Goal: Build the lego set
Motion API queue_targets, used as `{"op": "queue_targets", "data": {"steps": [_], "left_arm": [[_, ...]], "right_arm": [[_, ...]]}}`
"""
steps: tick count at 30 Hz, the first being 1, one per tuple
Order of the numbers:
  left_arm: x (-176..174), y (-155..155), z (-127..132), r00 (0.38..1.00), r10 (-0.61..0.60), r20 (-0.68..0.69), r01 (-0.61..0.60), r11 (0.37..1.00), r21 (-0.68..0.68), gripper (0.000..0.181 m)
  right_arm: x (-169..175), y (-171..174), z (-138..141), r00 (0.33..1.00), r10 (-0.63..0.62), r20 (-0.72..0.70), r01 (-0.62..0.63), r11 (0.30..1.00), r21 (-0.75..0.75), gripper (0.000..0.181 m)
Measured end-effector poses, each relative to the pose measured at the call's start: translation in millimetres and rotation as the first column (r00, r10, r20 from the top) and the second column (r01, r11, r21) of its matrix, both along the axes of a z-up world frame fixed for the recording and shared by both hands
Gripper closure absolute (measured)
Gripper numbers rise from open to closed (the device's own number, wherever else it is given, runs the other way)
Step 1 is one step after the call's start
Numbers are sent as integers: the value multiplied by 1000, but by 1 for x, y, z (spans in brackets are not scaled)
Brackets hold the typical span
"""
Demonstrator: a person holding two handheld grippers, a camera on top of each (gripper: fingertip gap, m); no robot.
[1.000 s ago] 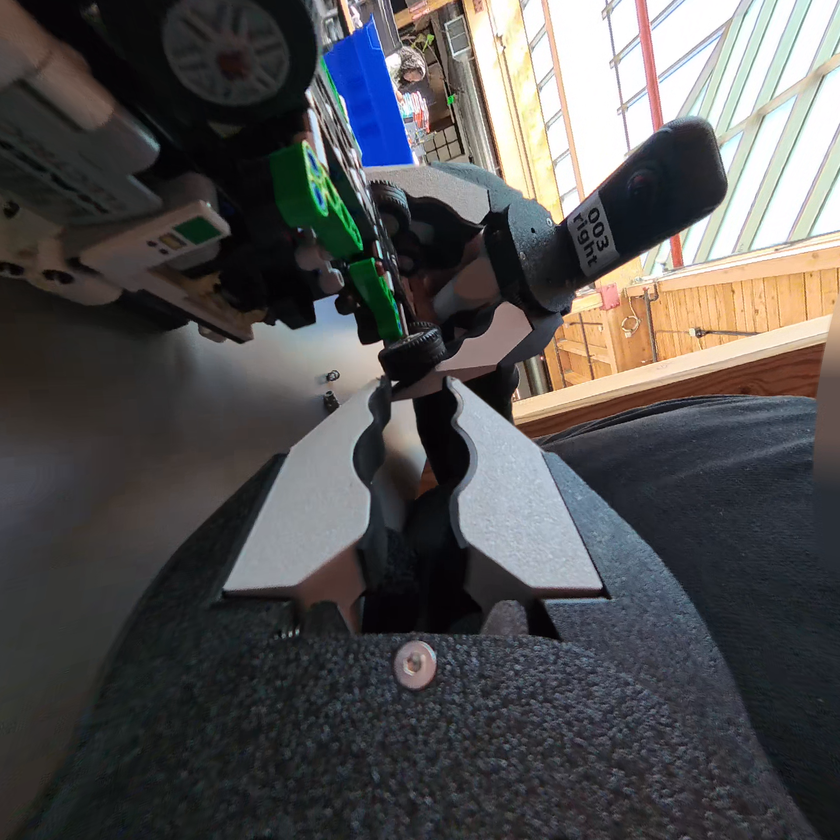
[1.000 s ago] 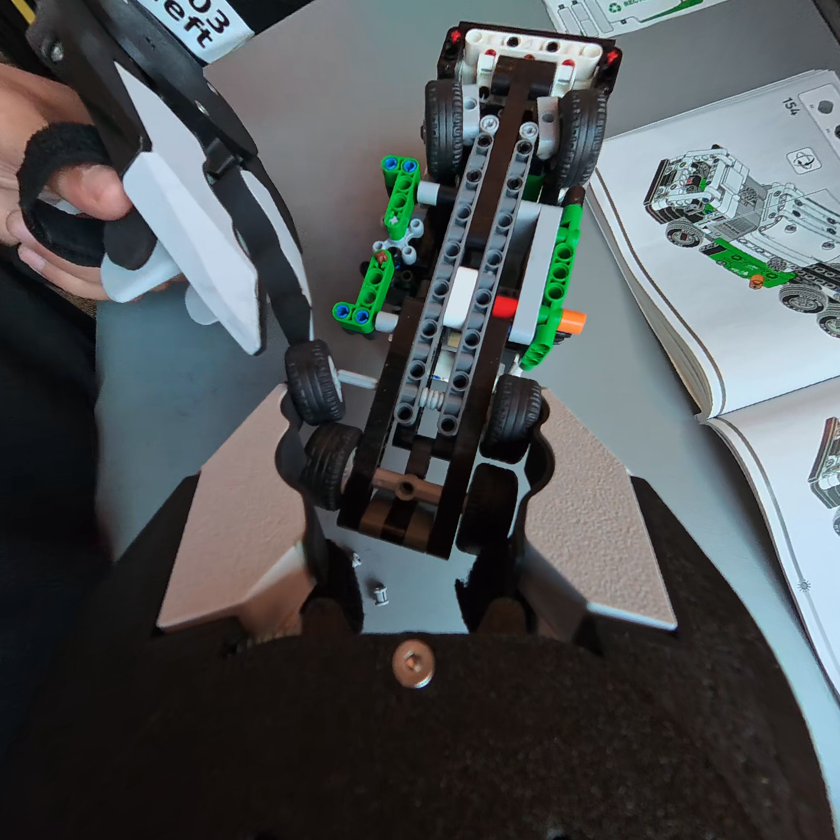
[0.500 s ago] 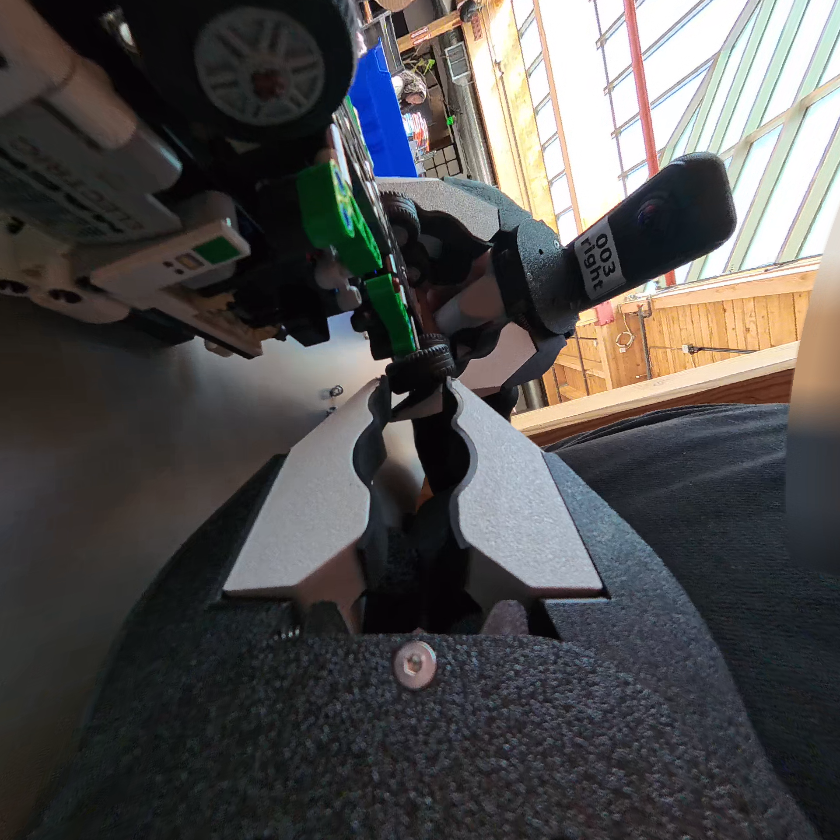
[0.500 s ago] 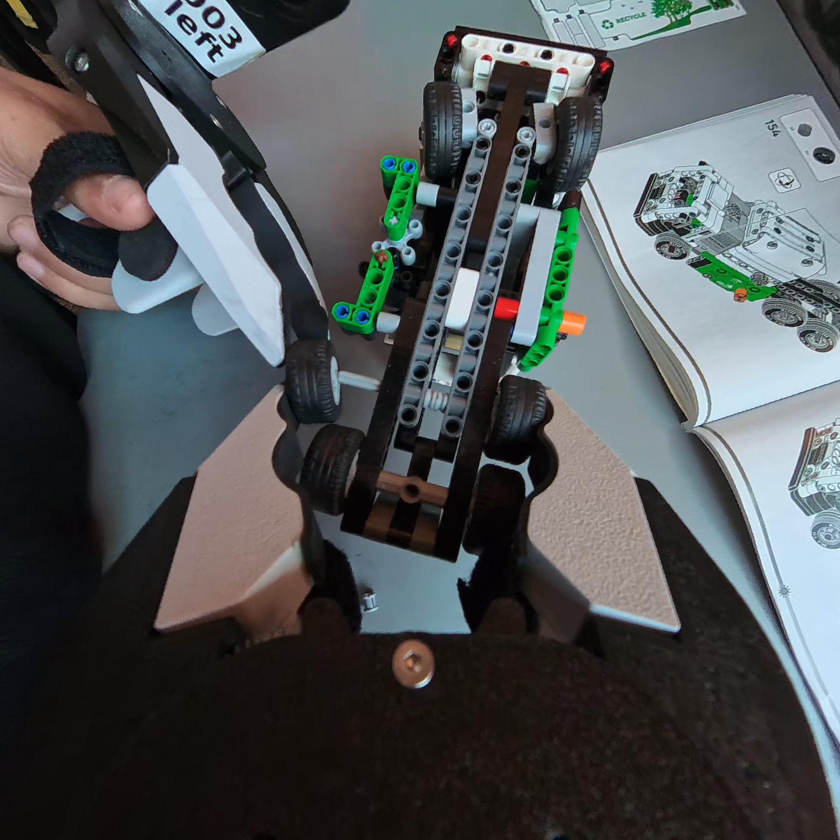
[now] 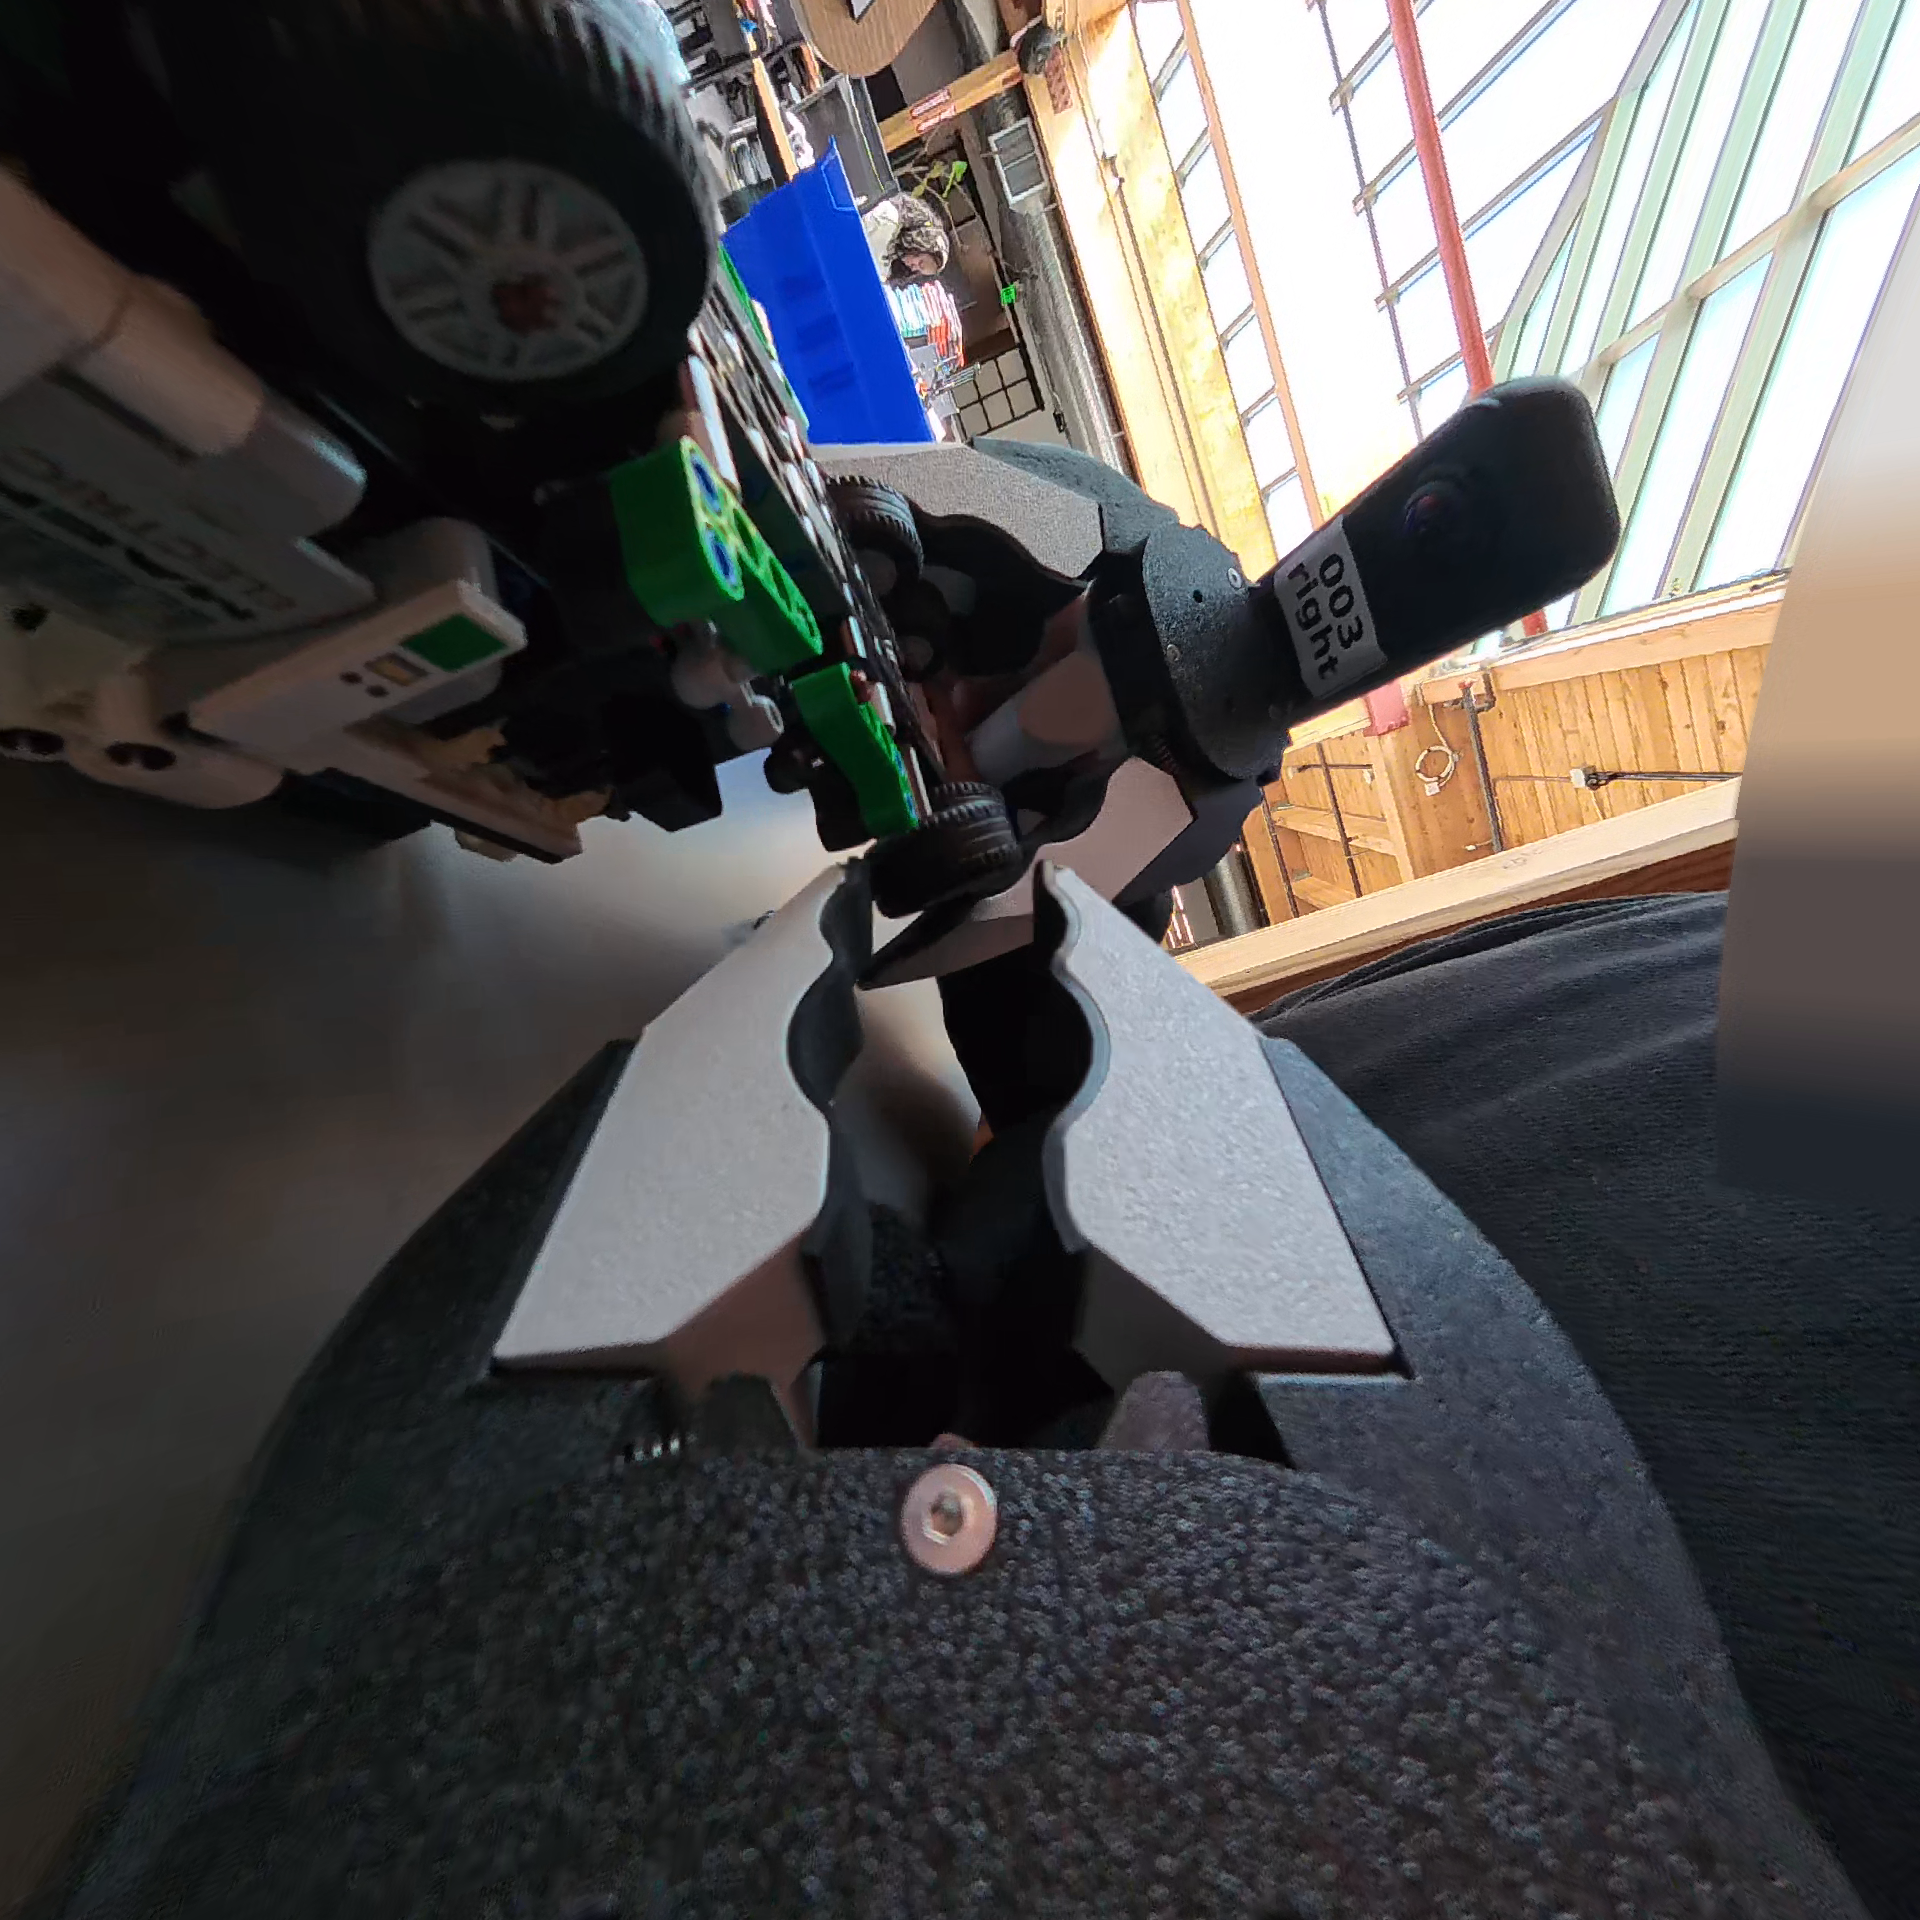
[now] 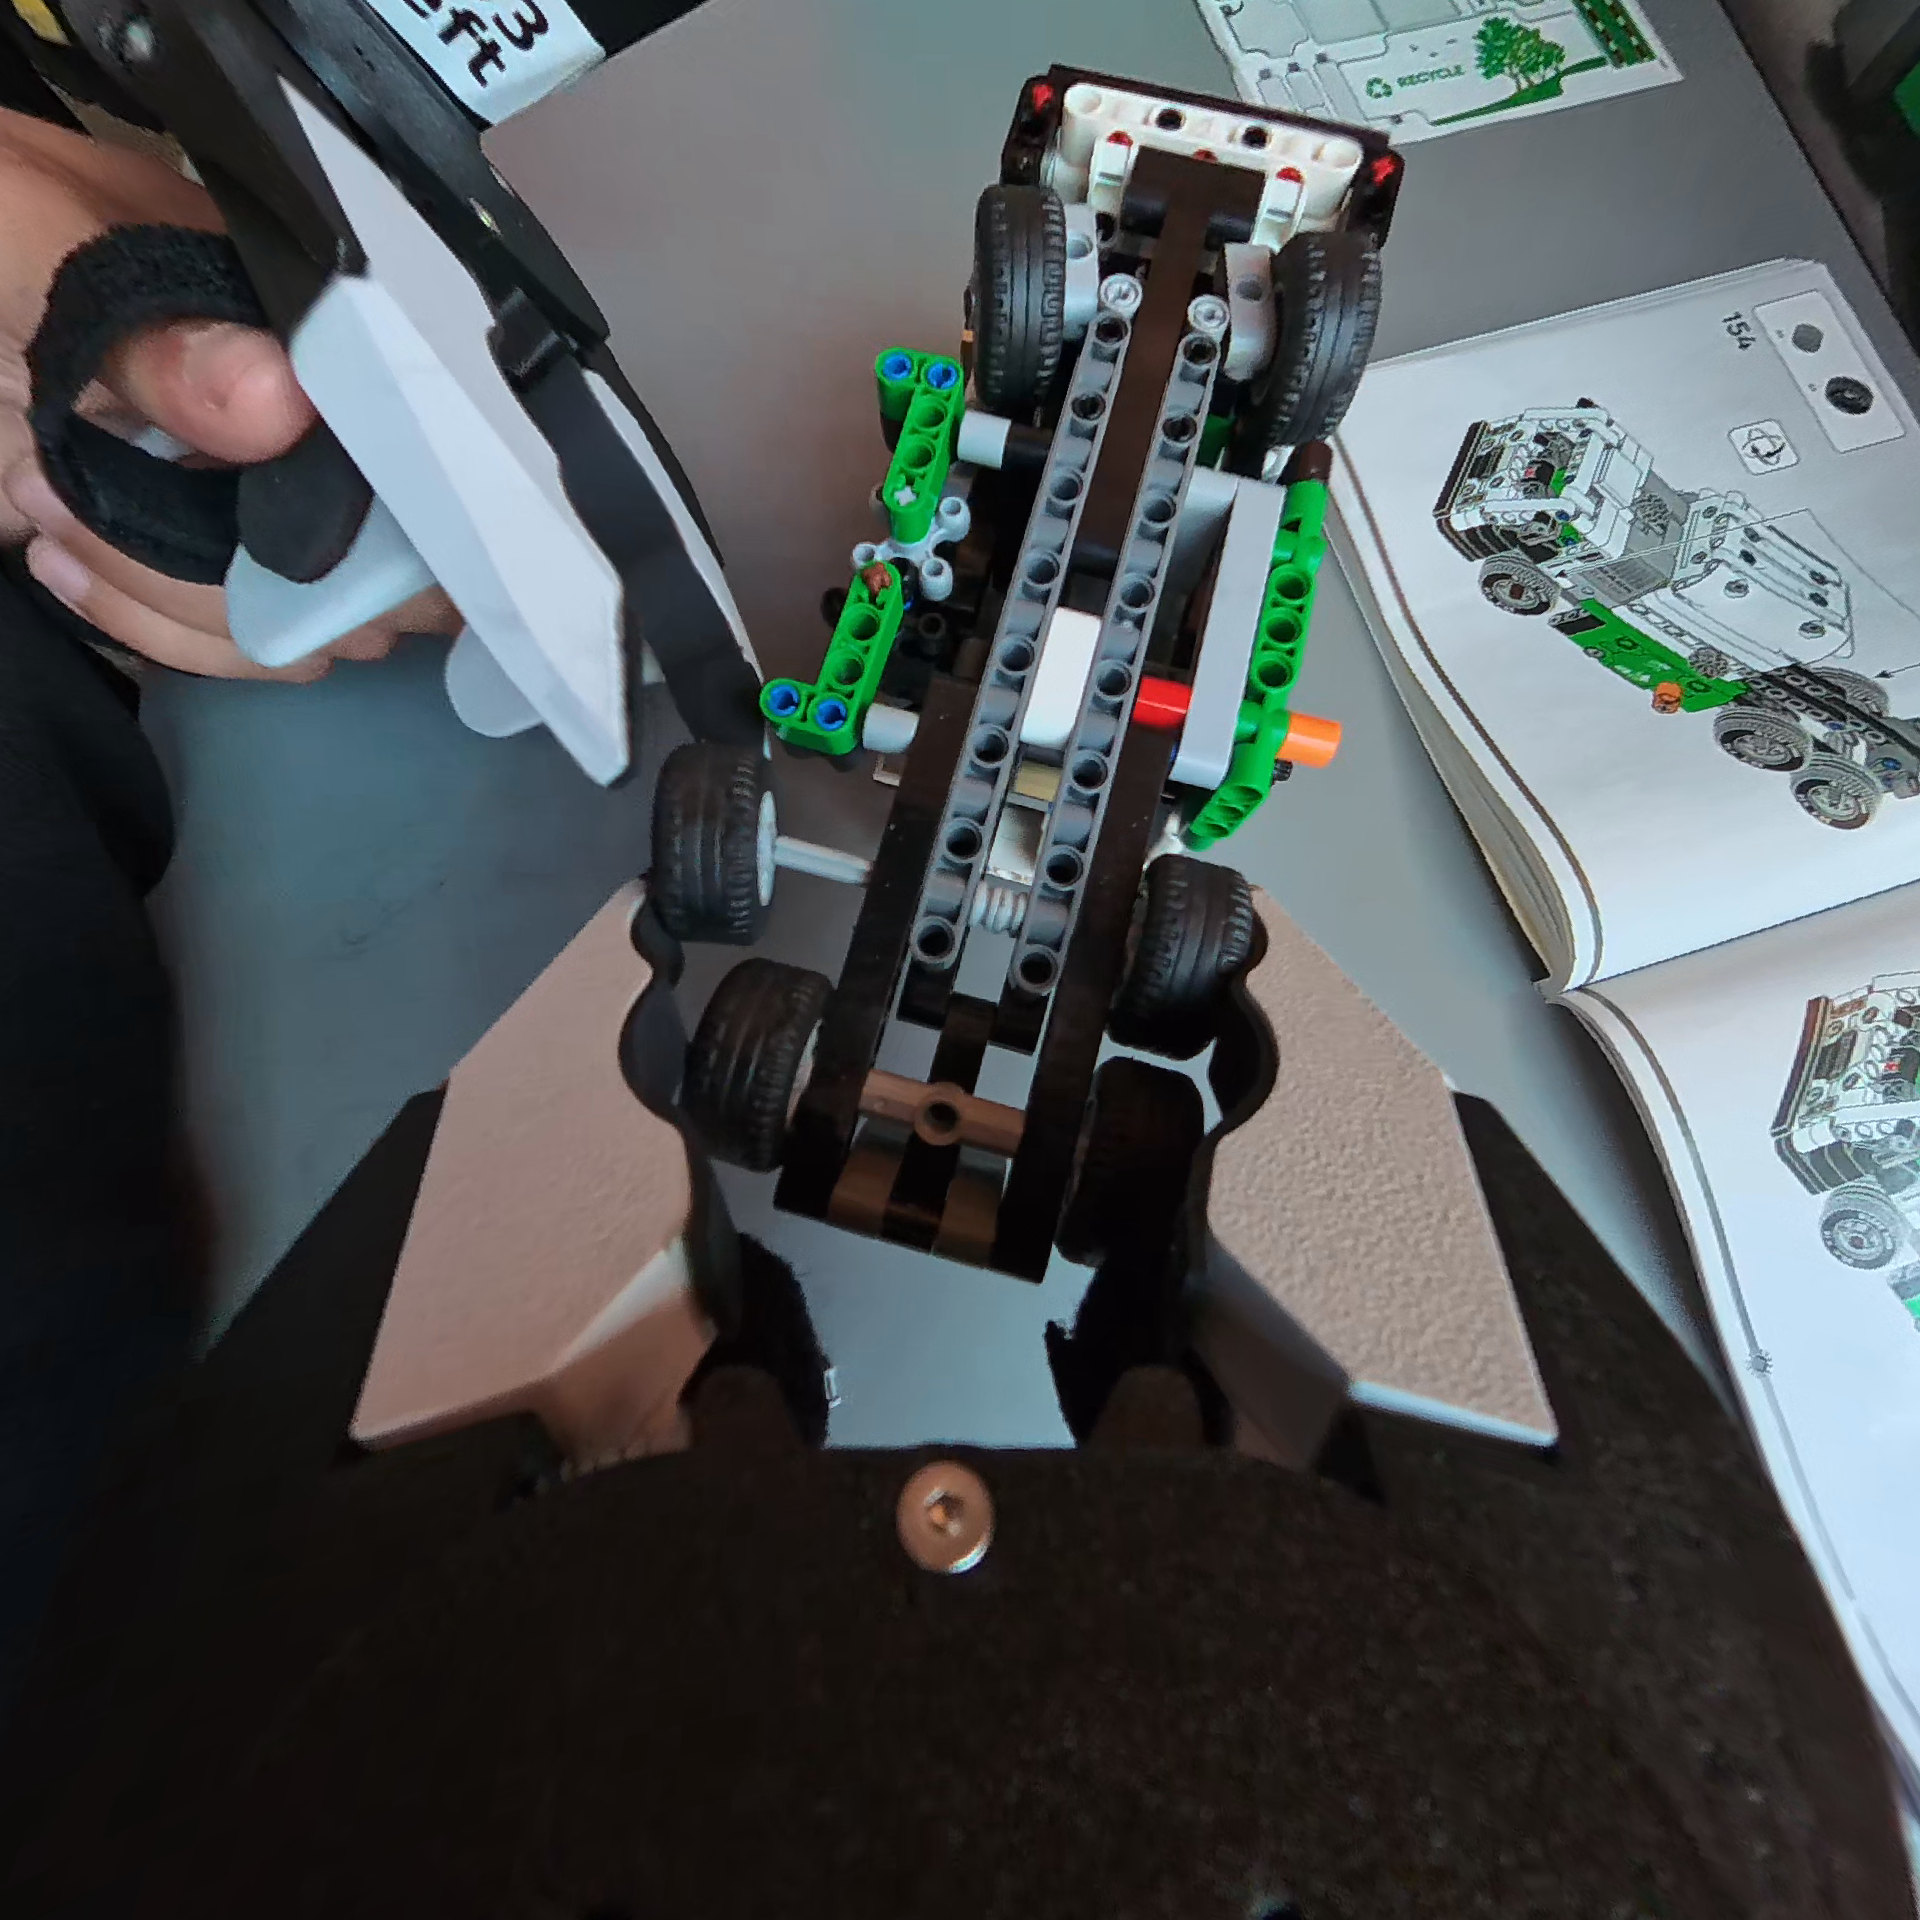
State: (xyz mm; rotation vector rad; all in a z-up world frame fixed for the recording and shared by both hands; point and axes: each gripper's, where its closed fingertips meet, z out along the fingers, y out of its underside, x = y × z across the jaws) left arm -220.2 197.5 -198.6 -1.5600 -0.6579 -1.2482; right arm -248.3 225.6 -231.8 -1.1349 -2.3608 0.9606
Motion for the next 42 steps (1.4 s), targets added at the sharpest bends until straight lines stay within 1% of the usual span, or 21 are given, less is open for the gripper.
{"op": "queue_targets", "data": {"steps": [3, 4, 7, 15, 23, 28, 32, 35, 39, 42], "left_arm": [[4, 2, 1, 1000, -9, 12, 9, 1000, -2, 141], [7, 4, 1, 1000, -19, 23, 19, 1000, -2, 141], [7, 6, 0, 1000, 4, 17, -4, 1000, -12, 153], [5, 6, 2, 1000, 7, 5, -7, 999, -41, 153], [1, 0, -1, 997, -14, -73, 8, 996, -85, 153], [0, 0, -5, 999, -40, -22, 38, 996, -75, 153], [3, 2, 1, 996, -82, 39, 82, 996, -17, 154], [4, 3, 1, 992, -99, 75, 99, 995, -6, 154], [3, 3, 2, 981, -117, 157, 115, 993, 20, 154], [3, 2, 0, 979, -125, 159, 123, 992, 21, 154]], "right_arm": [[-2, 0, -1, 1000, -7, -8, 7, 1000, 9, 79], [-2, 0, 0, 1000, -11, -13, 11, 1000, 6, 80], [-3, 0, 0, 1000, -11, -18, 11, 1000, 8, 80], [-2, 1, -2, 1000, -11, -18, 11, 1000, 19, 80], [-1, -1, -2, 1000, 0, -20, 0, 1000, 11, 79], [-1, -1, -2, 1000, 6, -20, -6, 1000, 3, 79], [-1, -2, -2, 1000, 10, -21, -10, 1000, -6, 79], [-1, -1, -2, 1000, 13, -19, -13, 1000, -3, 79], [-1, -2, -2, 1000, 16, -24, -16, 1000, -6, 79], [0, -1, -2, 1000, 22, -20, -22, 1000, 5, 79]]}}
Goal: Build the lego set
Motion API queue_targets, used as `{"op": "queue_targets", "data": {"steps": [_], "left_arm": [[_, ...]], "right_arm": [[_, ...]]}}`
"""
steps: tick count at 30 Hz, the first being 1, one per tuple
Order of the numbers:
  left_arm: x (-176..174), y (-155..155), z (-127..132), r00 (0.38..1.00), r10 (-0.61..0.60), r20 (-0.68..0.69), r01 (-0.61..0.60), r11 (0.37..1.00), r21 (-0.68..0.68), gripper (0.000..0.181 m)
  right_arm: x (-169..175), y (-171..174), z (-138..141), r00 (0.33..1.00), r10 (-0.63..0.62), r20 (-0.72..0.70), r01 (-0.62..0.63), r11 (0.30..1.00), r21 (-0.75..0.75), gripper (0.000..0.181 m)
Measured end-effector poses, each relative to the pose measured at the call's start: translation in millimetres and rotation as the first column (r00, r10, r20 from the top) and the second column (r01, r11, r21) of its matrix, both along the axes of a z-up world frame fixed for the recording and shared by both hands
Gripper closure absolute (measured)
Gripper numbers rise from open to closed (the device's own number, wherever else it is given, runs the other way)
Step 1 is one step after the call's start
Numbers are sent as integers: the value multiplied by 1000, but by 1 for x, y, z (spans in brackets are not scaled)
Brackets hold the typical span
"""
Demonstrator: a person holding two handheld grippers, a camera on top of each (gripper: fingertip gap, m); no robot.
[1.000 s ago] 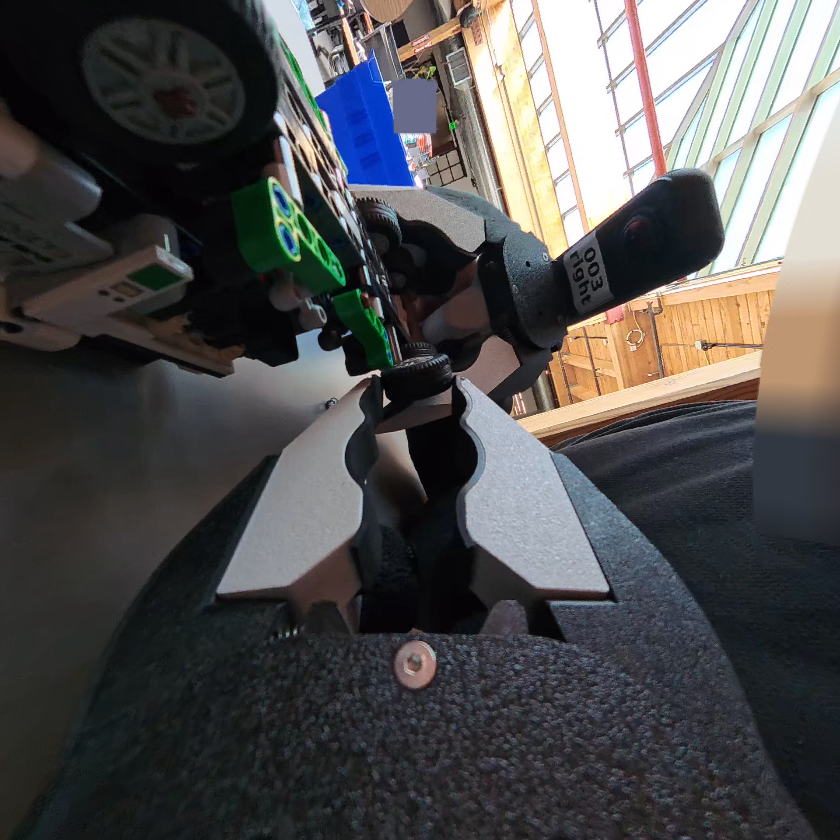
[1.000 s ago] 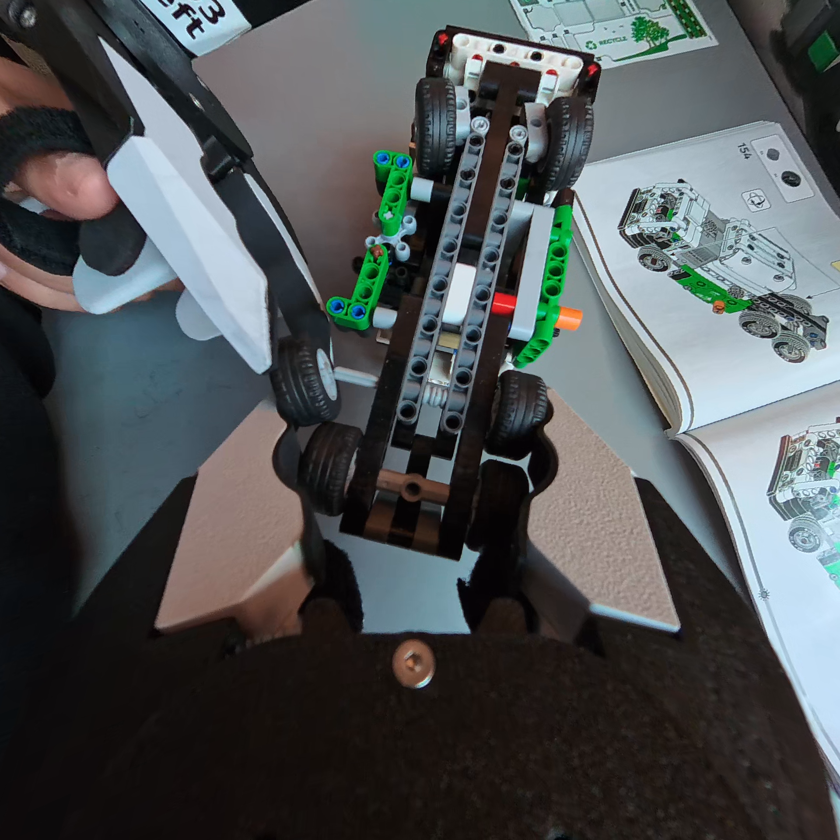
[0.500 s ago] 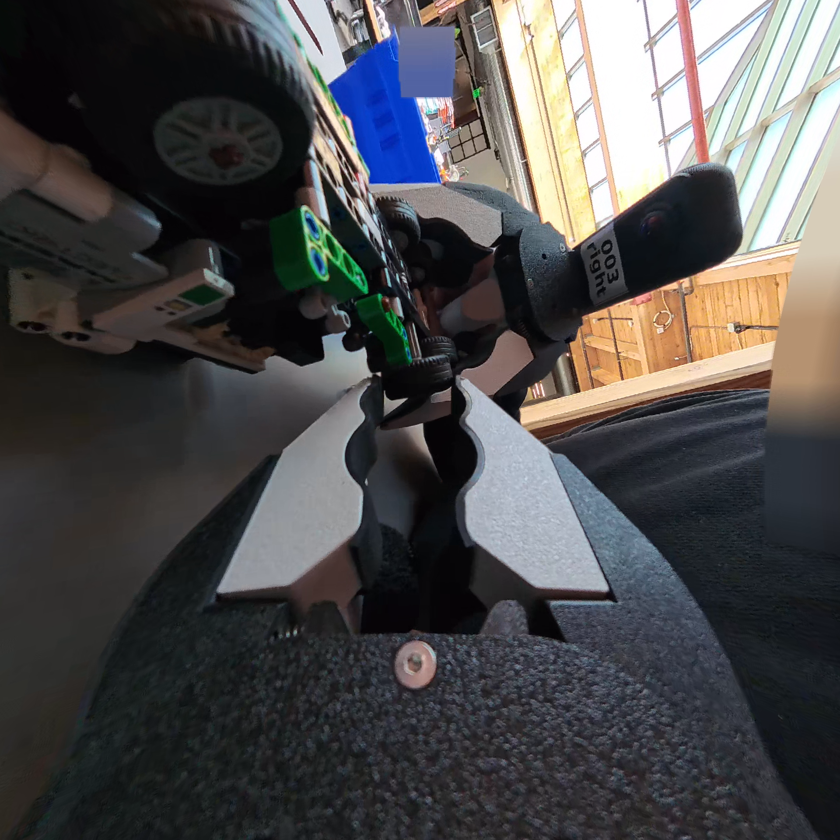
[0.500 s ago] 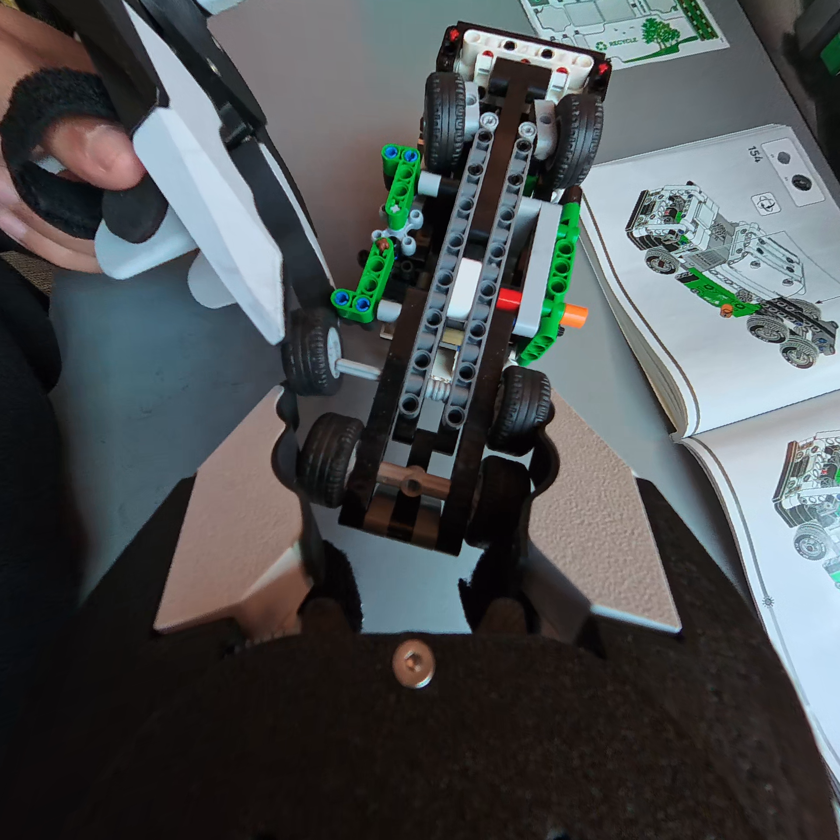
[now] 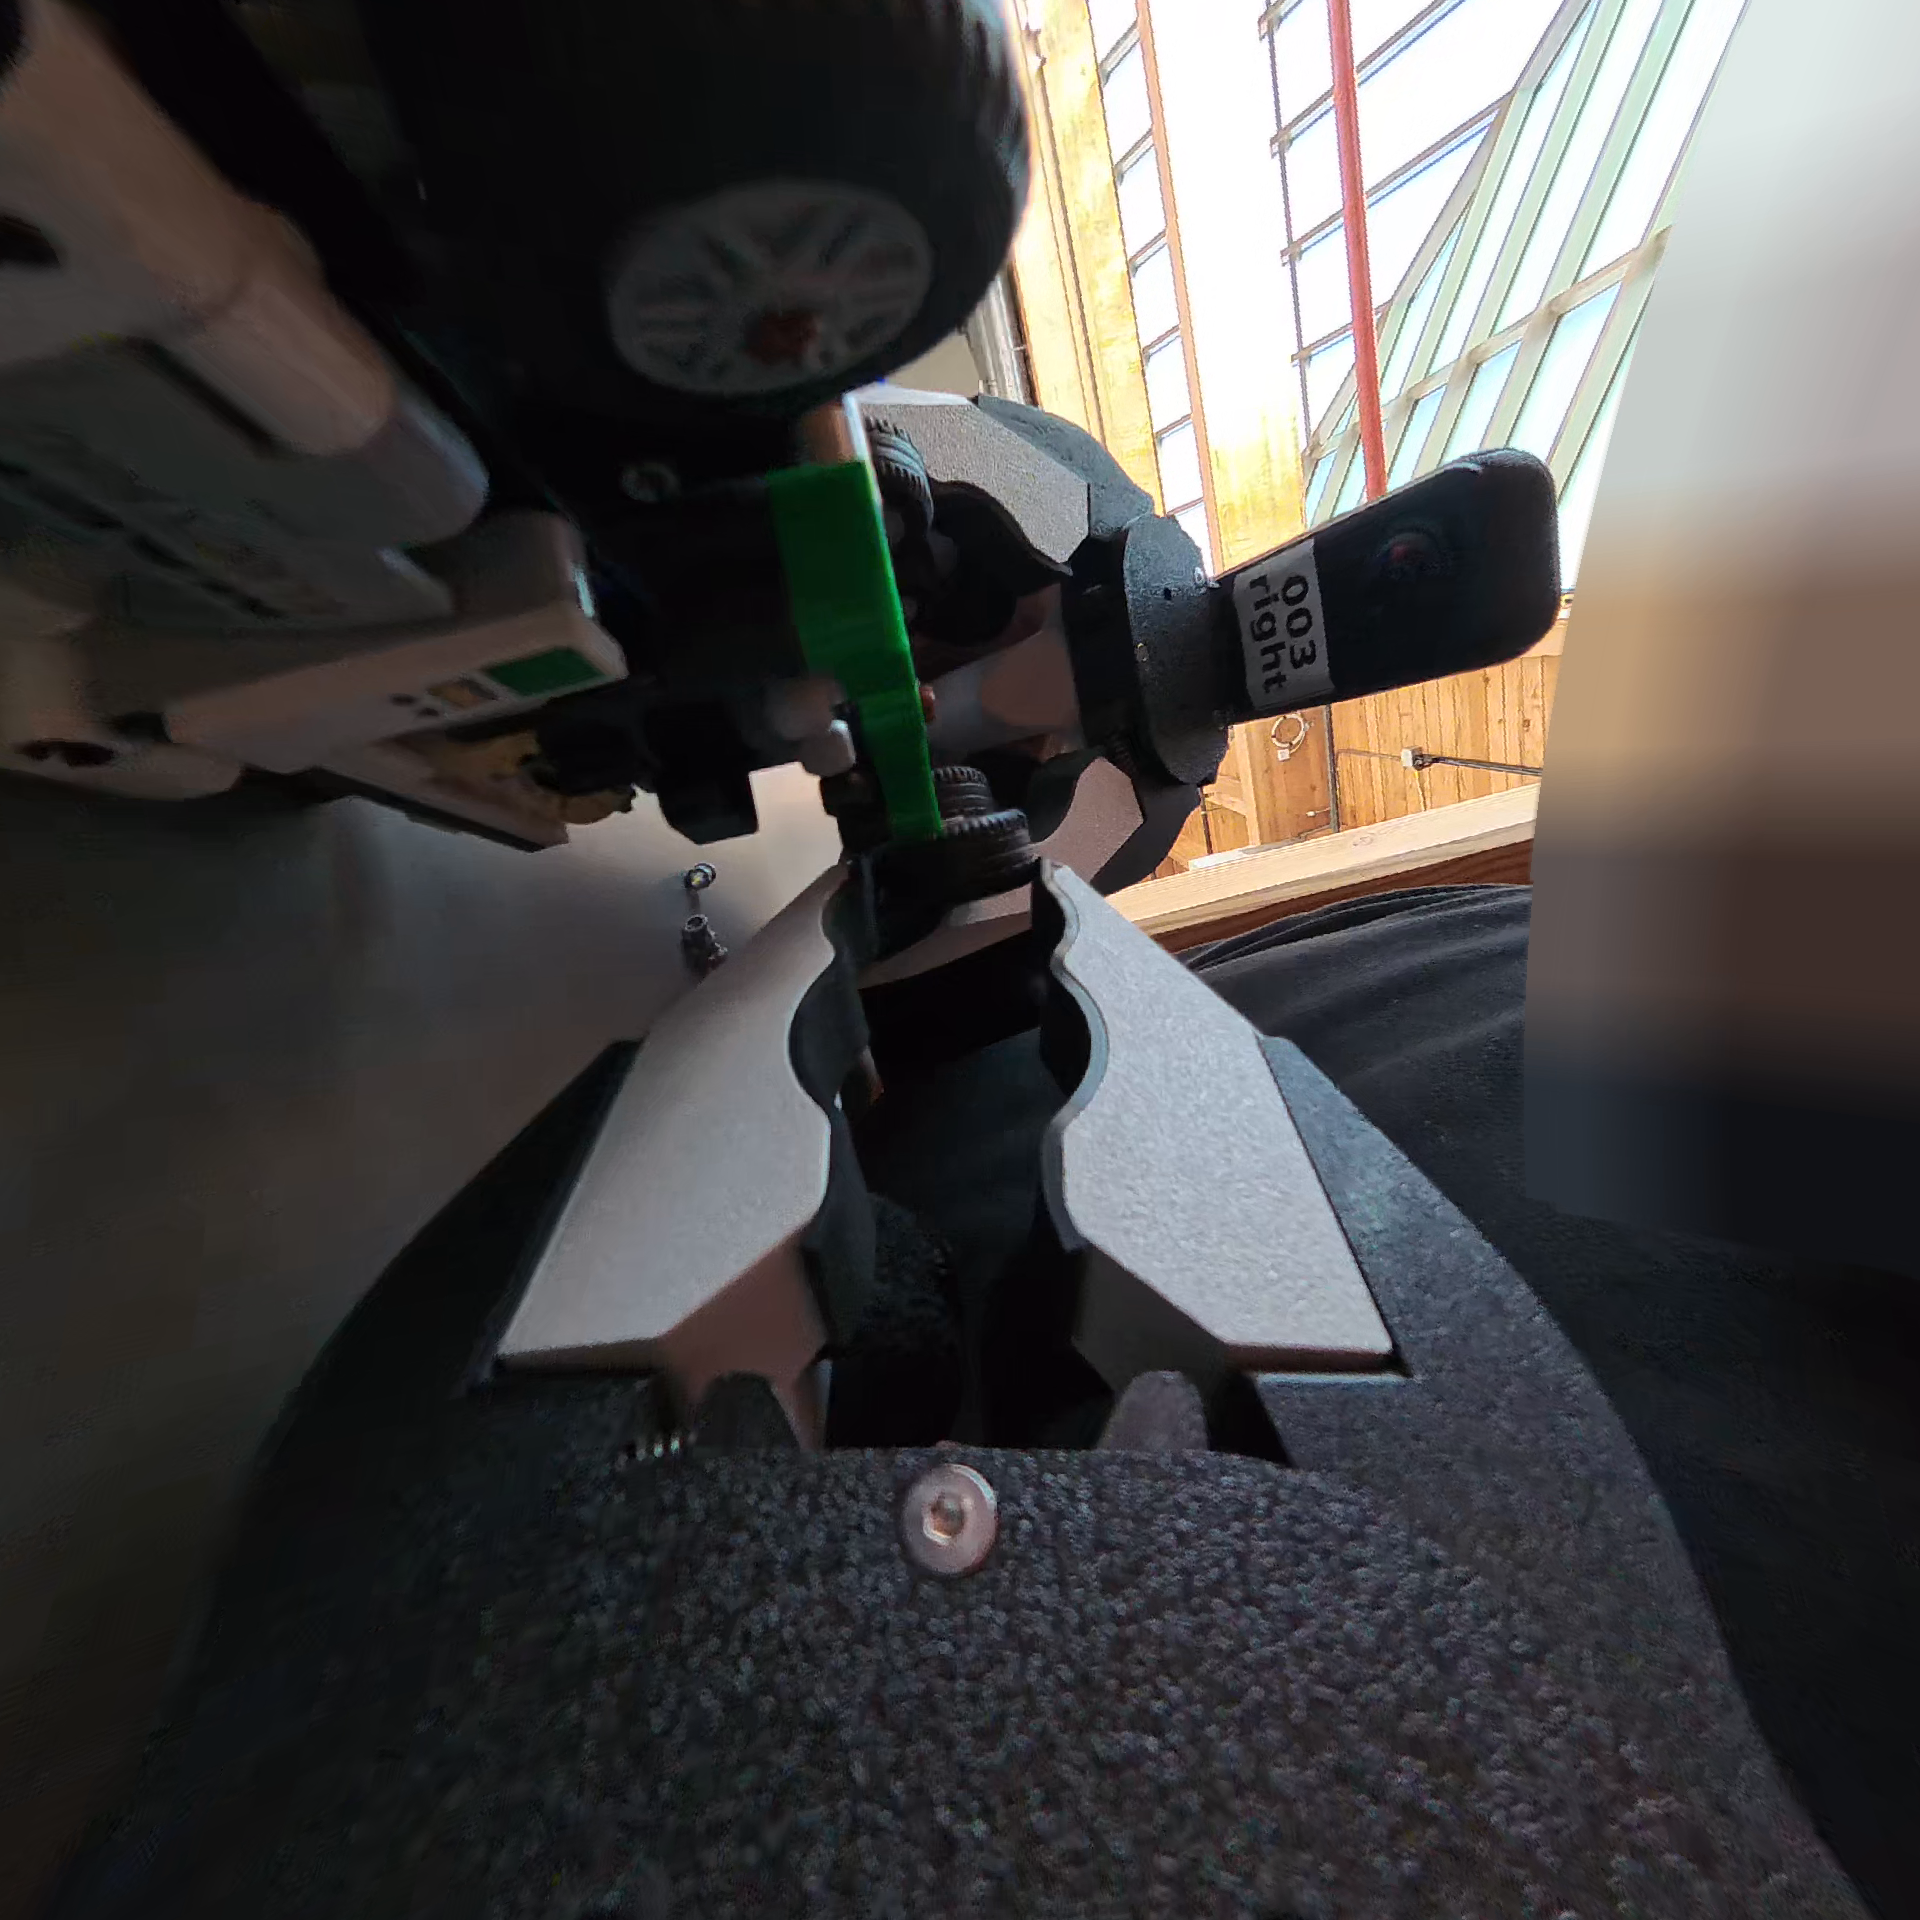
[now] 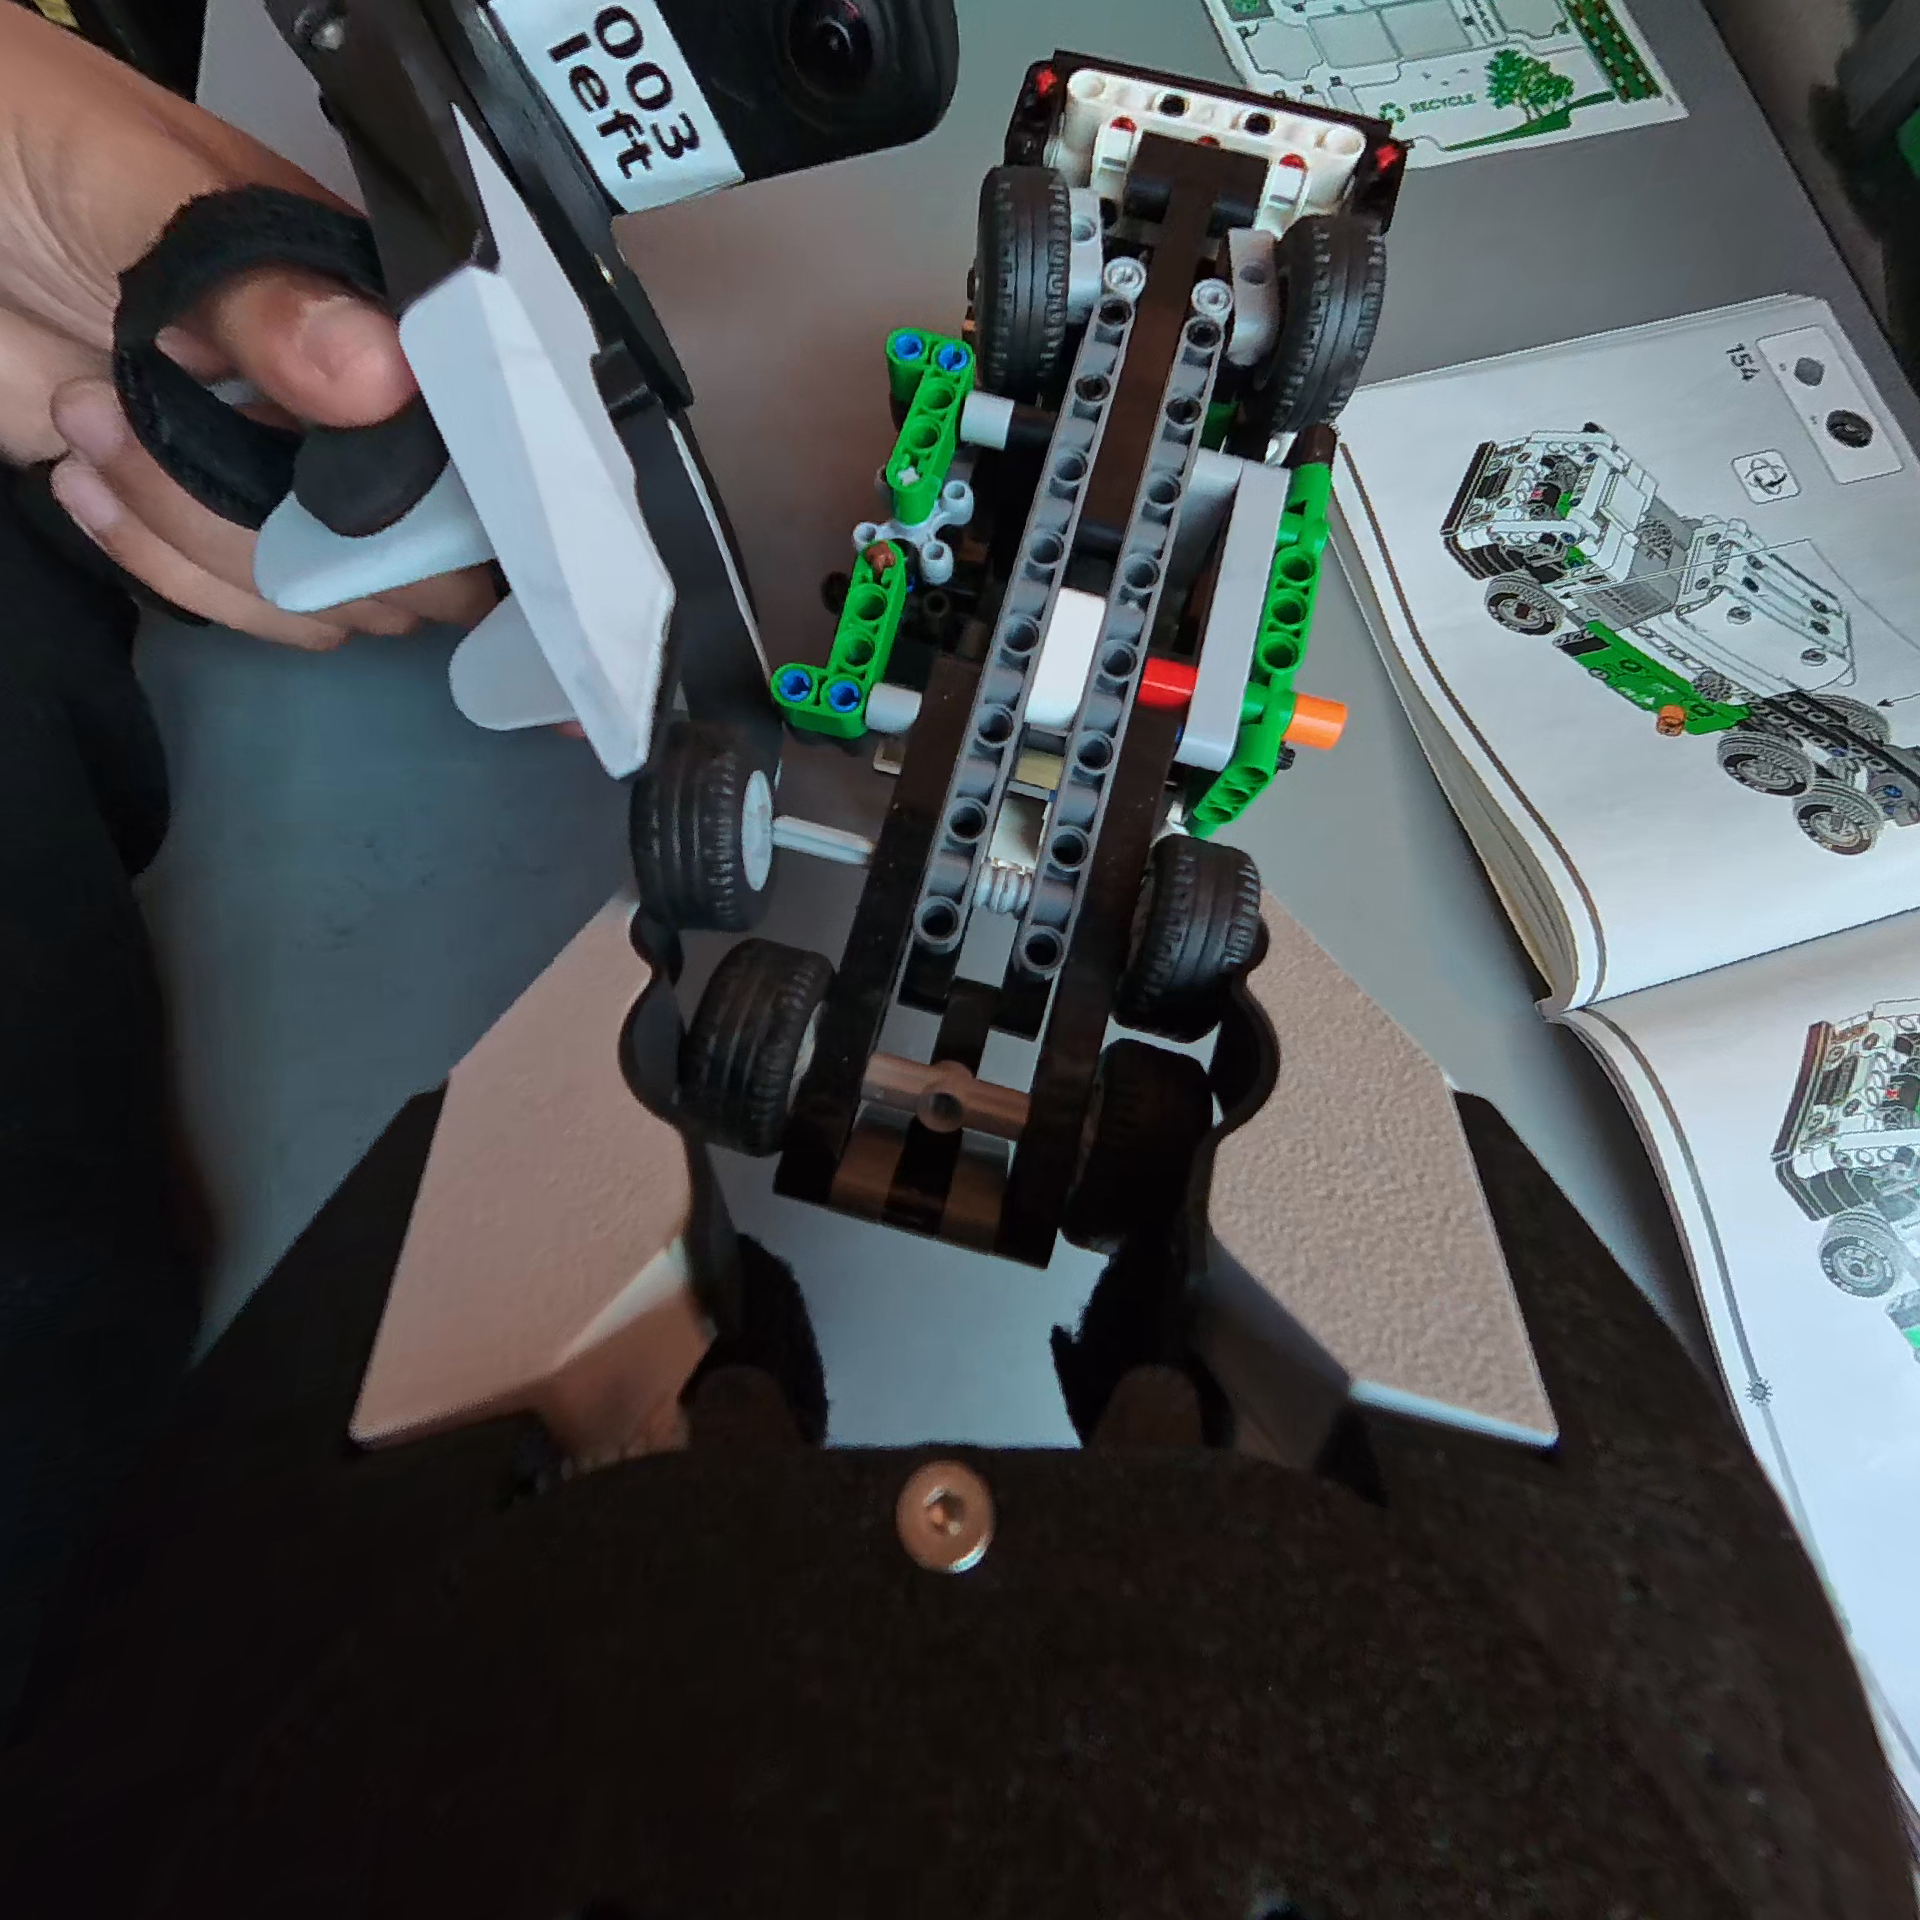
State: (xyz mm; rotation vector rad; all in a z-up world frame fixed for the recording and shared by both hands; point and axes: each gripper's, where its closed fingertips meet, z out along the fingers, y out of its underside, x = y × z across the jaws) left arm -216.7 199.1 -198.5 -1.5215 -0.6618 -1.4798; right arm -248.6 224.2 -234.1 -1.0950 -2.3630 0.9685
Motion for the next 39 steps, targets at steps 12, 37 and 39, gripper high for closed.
{"op": "queue_targets", "data": {"steps": [12, 37, 39], "left_arm": [[-2, -2, -4, 1000, -7, -2, 8, 1000, 6, 154], [-7, -5, -3, 1000, -5, 18, 5, 999, 38, 154], [-7, -4, -4, 1000, -7, 17, 6, 999, 38, 154]], "right_arm": [[0, 0, -1, 1000, 13, 11, -13, 1000, 25, 78], [-5, -2, 2, 998, -21, 67, 20, 1000, 16, 55], [-4, -5, -2, 995, -18, 99, 16, 1000, 23, 59]]}}
